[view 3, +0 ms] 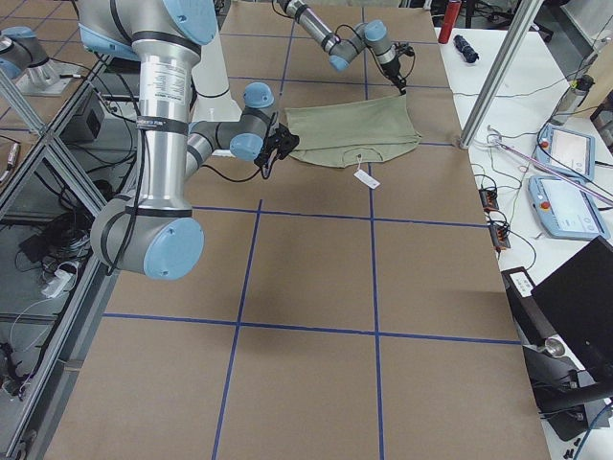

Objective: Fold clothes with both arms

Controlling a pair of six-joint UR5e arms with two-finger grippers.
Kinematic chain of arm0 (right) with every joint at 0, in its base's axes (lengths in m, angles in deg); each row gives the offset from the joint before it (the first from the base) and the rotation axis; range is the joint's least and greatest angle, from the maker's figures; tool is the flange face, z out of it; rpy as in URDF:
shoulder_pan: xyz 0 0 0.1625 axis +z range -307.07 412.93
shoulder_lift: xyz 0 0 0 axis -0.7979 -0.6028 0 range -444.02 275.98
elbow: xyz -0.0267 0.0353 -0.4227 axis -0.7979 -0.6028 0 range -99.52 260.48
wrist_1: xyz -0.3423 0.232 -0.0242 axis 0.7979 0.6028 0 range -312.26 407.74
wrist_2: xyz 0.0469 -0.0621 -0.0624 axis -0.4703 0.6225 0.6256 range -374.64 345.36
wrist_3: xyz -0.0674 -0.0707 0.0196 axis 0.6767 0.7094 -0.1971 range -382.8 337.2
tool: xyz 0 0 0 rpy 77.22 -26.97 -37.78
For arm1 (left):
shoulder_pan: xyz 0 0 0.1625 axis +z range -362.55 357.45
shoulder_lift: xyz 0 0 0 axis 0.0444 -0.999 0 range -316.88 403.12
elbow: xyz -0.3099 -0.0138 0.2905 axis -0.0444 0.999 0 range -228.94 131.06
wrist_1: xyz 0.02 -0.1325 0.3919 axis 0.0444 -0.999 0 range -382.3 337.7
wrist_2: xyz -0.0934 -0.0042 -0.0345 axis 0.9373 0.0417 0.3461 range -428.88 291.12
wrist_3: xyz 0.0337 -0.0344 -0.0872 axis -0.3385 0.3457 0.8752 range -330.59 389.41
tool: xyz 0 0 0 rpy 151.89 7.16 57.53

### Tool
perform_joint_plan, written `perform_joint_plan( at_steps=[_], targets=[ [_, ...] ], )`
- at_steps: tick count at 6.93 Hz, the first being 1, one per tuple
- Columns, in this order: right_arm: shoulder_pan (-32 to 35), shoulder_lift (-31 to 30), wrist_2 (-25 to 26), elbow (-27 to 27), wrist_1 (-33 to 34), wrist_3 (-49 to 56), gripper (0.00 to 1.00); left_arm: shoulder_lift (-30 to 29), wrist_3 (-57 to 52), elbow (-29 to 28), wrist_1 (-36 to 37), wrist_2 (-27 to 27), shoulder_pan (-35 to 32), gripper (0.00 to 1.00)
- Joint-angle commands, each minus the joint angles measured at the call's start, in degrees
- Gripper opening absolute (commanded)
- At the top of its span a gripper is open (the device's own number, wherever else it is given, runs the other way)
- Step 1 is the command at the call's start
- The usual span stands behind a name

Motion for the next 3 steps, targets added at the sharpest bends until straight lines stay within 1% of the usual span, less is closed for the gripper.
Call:
perform_joint_plan(
  at_steps=[1, 2, 3],
  targets=[
    [1.7, 2.2, 0.2, -1.2, 0.0, 0.2, 1.00, -6.7, -0.2, -10.1, -4.9, 0.2, -1.2, 0.00],
    [2.4, 3.8, 0.6, -2.6, 0.0, 1.2, 1.00, -7.0, -0.2, -9.8, -4.8, 0.5, -1.2, 0.41],
    [2.9, 5.8, -0.1, -3.6, 0.4, 5.1, 1.00, -6.1, -0.2, -8.3, -4.9, 3.0, -1.2, 0.47]
  ],
)
